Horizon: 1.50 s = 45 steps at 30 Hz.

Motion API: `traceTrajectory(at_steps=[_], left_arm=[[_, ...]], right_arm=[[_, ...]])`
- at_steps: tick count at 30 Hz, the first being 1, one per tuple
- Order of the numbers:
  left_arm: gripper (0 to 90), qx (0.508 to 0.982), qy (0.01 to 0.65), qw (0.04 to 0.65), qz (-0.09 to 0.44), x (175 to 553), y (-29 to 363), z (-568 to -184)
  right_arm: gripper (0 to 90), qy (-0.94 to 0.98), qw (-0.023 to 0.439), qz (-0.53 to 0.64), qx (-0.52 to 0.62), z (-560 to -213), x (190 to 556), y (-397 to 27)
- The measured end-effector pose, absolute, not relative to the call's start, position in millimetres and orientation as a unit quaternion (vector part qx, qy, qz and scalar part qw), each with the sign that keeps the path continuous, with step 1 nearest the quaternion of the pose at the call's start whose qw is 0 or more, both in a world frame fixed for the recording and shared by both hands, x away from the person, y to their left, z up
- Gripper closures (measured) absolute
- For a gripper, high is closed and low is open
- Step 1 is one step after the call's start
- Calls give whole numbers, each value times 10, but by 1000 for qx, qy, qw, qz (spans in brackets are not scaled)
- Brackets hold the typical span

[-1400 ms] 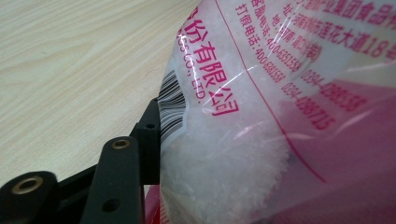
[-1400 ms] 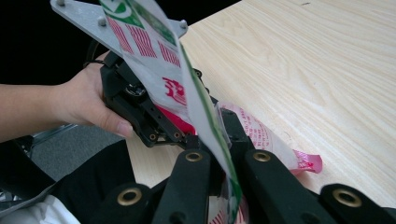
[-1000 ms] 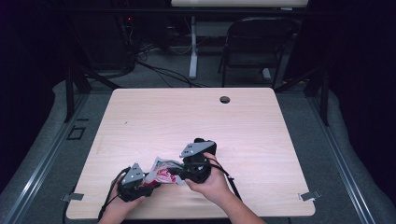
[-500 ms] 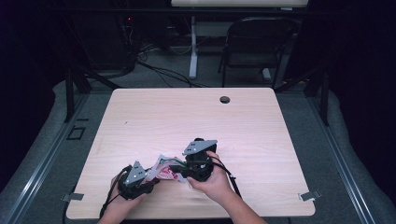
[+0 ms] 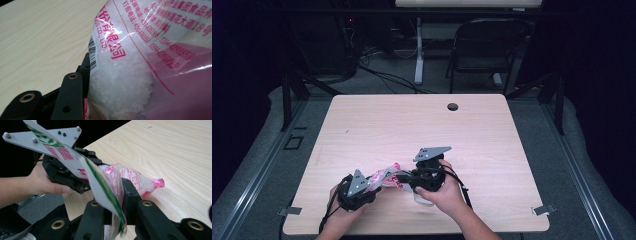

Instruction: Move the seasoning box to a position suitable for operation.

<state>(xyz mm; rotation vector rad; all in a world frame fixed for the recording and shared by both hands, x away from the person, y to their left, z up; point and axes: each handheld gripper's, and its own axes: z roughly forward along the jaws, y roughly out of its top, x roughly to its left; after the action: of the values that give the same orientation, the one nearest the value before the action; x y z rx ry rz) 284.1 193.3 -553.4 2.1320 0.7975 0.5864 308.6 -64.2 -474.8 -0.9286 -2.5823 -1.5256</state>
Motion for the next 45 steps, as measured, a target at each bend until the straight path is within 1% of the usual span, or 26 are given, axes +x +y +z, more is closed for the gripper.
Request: traceTrajectory(at_steps=[8, 18, 23, 30, 45], left_arm=[[607, 832, 313, 385, 249, 2917, 1882, -5435], [609, 831, 296, 380, 278, 3025, 1749, -5365], [609, 833, 286, 375, 290, 3090, 1682, -5380], [610, 834, 278, 375, 294, 3128, 1629, -5402], [612, 840, 243, 348, 337, 3101, 1499, -5353]], right_arm=[[840, -813, -17, -496, -306, -4639, 3071, -774], [859, -808, -40, -494, -319, -4570, 3092, -906], [862, -807, -48, -490, -327, -4578, 3106, -955], [879, -802, -53, -491, -336, -4605, 3108, -1006], [900, -801, -72, -489, -338, -4655, 3026, -1126]])
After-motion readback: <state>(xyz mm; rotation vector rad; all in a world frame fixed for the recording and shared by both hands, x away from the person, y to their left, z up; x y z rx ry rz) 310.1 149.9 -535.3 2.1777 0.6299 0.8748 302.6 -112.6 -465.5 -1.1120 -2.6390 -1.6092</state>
